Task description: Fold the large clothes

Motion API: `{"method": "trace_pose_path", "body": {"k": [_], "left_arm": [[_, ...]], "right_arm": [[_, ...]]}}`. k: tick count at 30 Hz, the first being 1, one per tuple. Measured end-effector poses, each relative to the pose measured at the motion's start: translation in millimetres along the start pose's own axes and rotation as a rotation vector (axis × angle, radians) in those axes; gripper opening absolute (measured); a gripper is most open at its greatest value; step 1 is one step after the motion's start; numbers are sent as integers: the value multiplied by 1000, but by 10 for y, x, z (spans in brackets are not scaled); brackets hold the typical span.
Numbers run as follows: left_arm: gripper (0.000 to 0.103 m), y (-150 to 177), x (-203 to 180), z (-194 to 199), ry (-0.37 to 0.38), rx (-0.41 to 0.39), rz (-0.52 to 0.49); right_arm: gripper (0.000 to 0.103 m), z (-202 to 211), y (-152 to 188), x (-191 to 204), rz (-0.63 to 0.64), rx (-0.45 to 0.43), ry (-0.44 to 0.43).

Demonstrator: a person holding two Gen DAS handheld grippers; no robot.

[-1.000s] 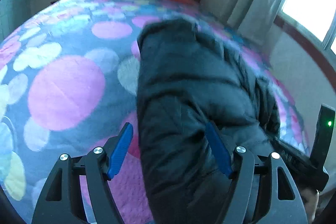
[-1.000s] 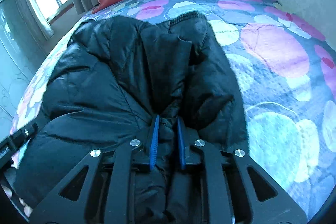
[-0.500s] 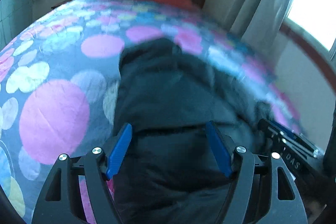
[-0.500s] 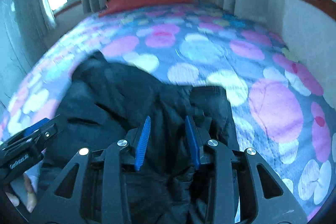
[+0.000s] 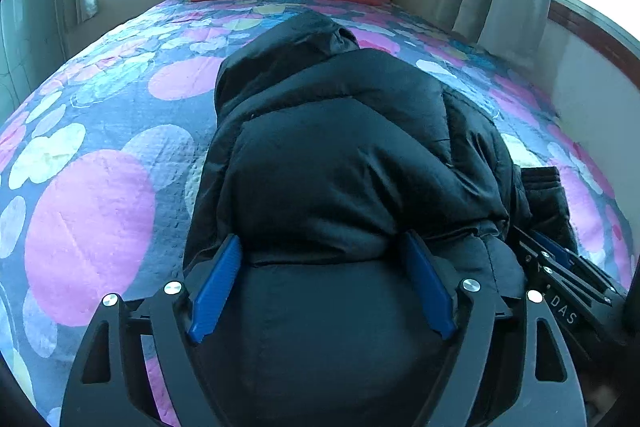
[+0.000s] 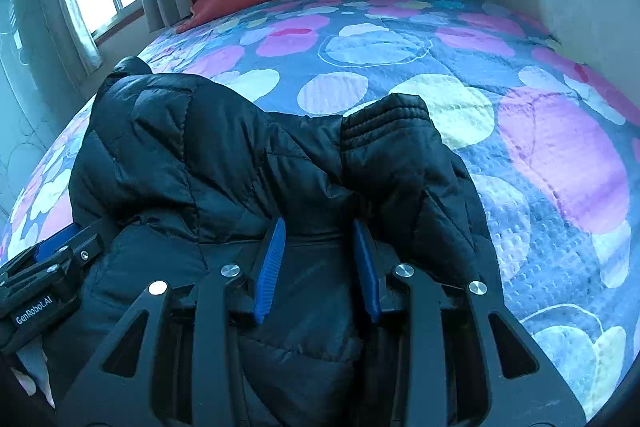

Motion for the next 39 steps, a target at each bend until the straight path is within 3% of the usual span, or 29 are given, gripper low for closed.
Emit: {"method": "trace_pose_path", "body": {"k": [11, 15, 16, 18, 23, 27, 30, 34, 39], "left_arm": [[80, 6, -52, -25, -33, -43, -19], [80, -47, -8, 163, 26, -33, 4], [80, -57, 22, 208, 43, -23, 15], [80, -83, 135, 350, 92, -1, 66], [82, -63, 639, 588, 155, 6, 266], [85, 152, 997, 485, 254, 108, 512], [86, 333, 1040, 348, 323, 161, 615], [87, 381, 1001, 266, 424, 175, 693], [89, 338, 852, 128, 522, 230, 647]], "right_arm": [[32, 17, -1, 38, 9, -28, 37], [36, 196, -37, 23, -5, -33, 20], [42, 240, -46, 6, -14, -34, 20], [57, 391, -60, -53, -51, -56, 24], [61, 642, -39, -279, -126, -61, 3], [76, 578, 105, -515, -230, 3, -34], [84, 437, 243, -648, -313, 59, -67], [92, 261, 379, -772, -442, 97, -219], [93, 244, 353, -638, -385, 98, -262]]}}
Point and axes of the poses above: each gripper's, at about its wrist camera, not at the fingertips, and z roughly against the way its jaws point, x to its left, y to its underside, the point moved 5 cm from there along -z, roughly the way its jaws point, and after that the axes turned 5 degrees about z, right-handed, at the moved point
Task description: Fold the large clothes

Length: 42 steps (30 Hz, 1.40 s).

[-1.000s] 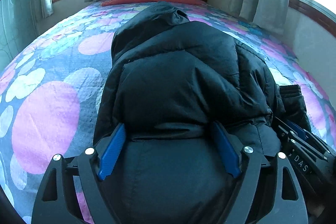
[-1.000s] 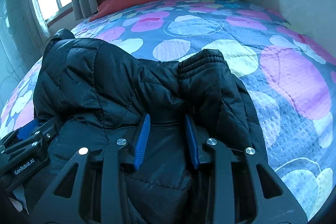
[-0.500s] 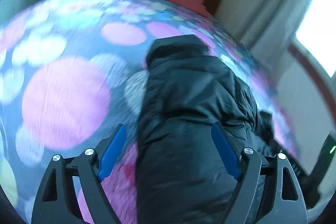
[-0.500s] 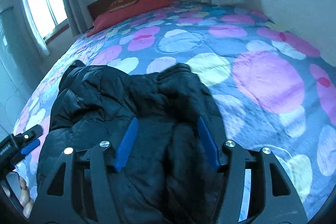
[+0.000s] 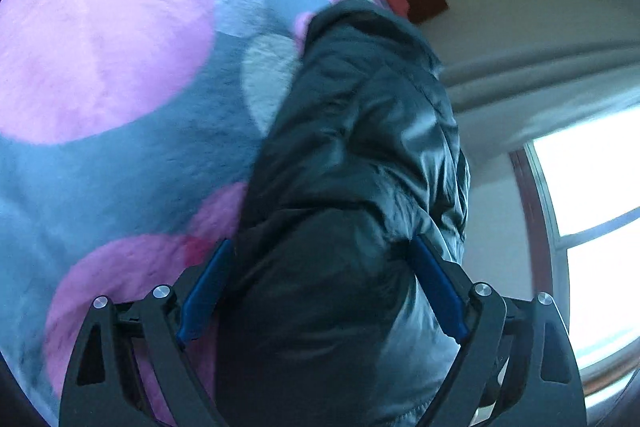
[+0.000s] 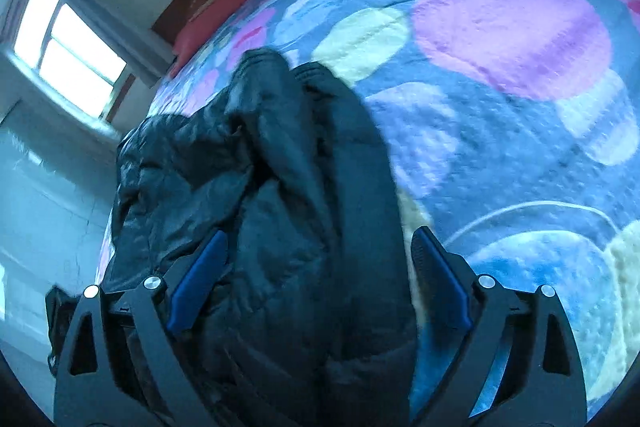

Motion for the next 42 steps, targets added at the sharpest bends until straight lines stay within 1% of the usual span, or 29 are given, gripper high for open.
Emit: {"method": "trace_pose_path", "body": {"k": [1, 2, 3, 5, 6, 7, 10, 13, 16, 18, 24, 27, 32, 35, 42], "left_arm": [[88, -6, -9, -23, 2, 12, -3], [88, -7, -24, -38, 6, 20, -8], [86, 0, -53, -47, 6, 25, -16], [83, -5, -63, -45, 9, 26, -20], [81, -1, -76, -38, 12, 24, -23], [79, -1, -92, -36, 11, 23, -28], [74, -27, -183, -3, 5, 23, -61], [71, -162, -276, 58, 5, 10, -91], [70, -288, -323, 176, 1, -15, -117], [70, -440, -359, 272, -6, -44, -132], [70, -679, -350, 354, -23, -116, -138], [70, -750, -290, 350, -39, -143, -135], [70, -912, -91, 287, -69, -151, -112], [70, -973, 38, 218, -80, -143, -95], [71, -1011, 100, 197, -114, -158, -136]], "right_arm": [[88, -18, 17, 36, 16, 5, -4], [77, -48, 40, 80, 19, 21, -40], [67, -86, 75, 91, -6, 30, -58], [59, -90, 89, 135, 7, 27, -65], [50, -70, 98, 158, 1, 18, -80], [43, -58, 96, 169, -4, 11, -88], [32, 0, 100, 259, 12, -15, -92], [28, 0, 81, 416, 20, -34, -110], [27, -66, 3, 624, 33, -47, -140], [26, -159, -61, 782, 44, -44, -156], [26, -489, -252, 1292, 86, -35, -199], [26, -677, -312, 1485, 105, -23, -205], [26, -939, -313, 1617, 118, 8, -194], [26, -1064, -322, 1608, 111, 14, -187], [29, -1230, -310, 1553, 92, 20, -175]]}}
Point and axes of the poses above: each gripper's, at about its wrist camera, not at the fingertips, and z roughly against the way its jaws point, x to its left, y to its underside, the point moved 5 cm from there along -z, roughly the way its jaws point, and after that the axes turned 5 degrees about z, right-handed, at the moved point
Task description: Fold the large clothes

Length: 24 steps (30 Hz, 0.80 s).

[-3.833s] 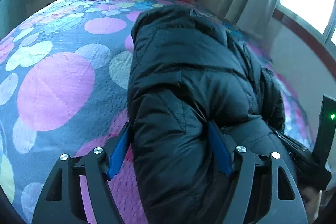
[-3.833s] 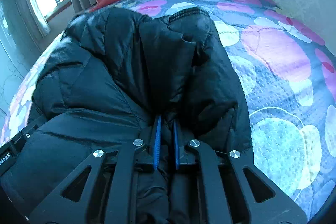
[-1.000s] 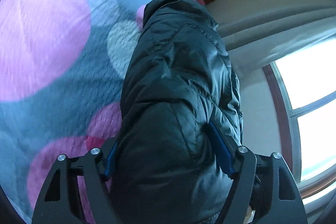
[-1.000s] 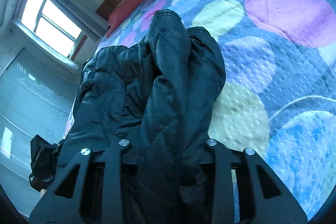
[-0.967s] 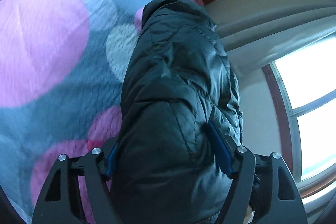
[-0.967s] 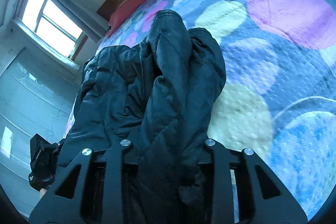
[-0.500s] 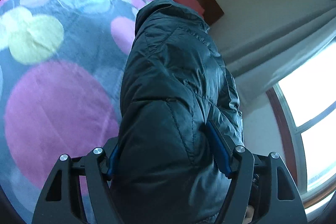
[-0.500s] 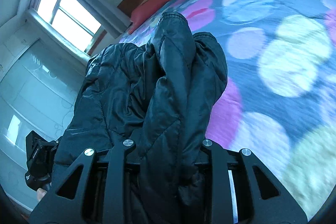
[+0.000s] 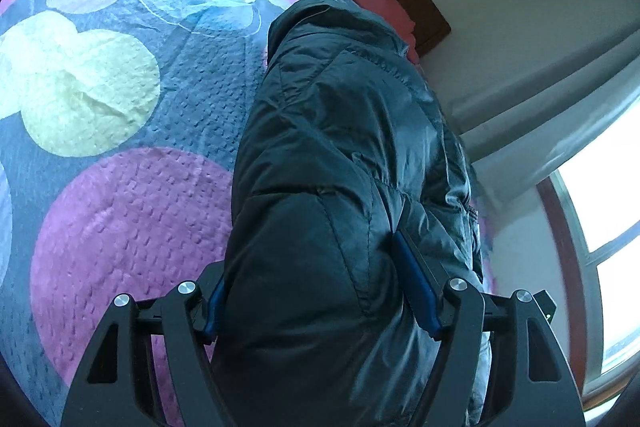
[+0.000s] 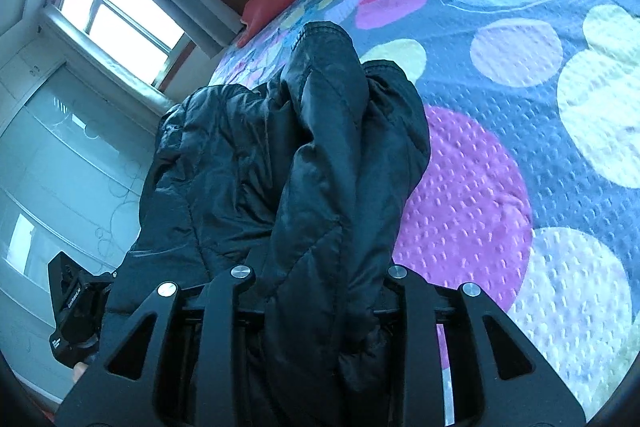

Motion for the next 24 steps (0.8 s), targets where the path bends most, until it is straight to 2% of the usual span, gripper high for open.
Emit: {"method": "trace_pose_path", "body": {"k": [24], "left_arm": [[73, -17, 66, 2, -18, 5, -4]], "right_arm": [[38, -38, 21, -75, -33, -2, 5]]}}
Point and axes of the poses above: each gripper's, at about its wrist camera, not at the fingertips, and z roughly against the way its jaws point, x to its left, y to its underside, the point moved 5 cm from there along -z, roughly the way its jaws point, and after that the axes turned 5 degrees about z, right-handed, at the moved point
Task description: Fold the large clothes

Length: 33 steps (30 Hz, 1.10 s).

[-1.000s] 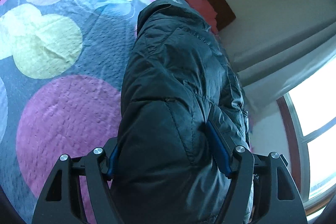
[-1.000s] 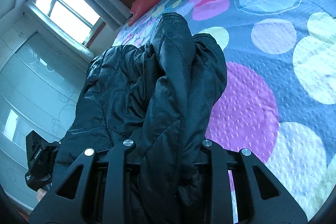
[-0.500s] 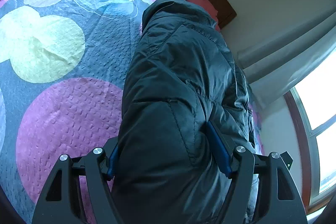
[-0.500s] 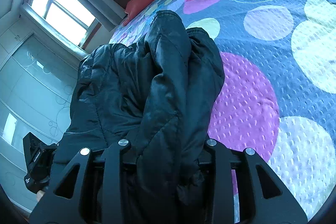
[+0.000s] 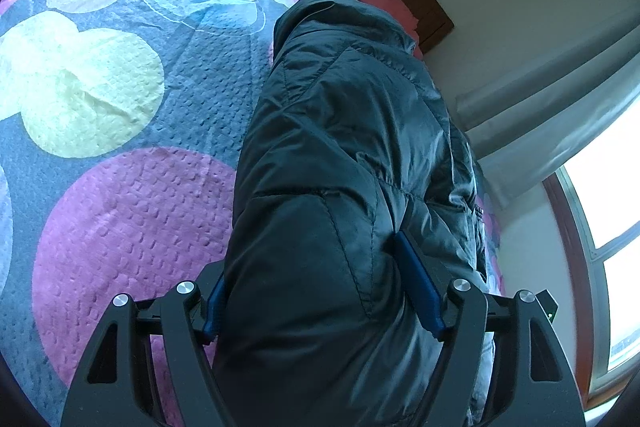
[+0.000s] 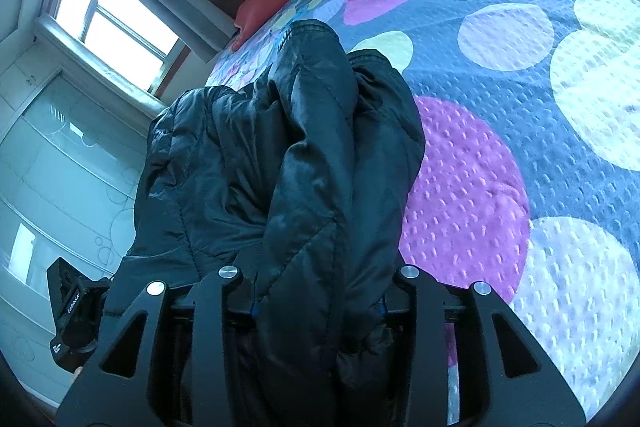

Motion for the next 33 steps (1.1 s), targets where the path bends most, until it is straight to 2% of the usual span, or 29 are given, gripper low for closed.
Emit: {"method": "trace_pose_path", "body": {"k": [9, 18, 26, 30, 33], "left_arm": [[77, -1, -56, 61, -56, -22, -51], [79, 5, -110, 71, -81, -33, -79], [79, -77, -105, 253, -44, 0, -66], [79, -282, -159, 393, -5, -41, -69], [79, -459, -183, 303, -8, -34, -64]], "right_arm": [[45, 21, -16, -10, -17, 3, 7], [50, 40, -21, -53, -30, -1, -1], [59, 208, -69, -92, -12, -3, 5], [65, 317, -244, -118, -7, -24, 5], [68, 255, -441, -123, -22, -27, 9]]}}
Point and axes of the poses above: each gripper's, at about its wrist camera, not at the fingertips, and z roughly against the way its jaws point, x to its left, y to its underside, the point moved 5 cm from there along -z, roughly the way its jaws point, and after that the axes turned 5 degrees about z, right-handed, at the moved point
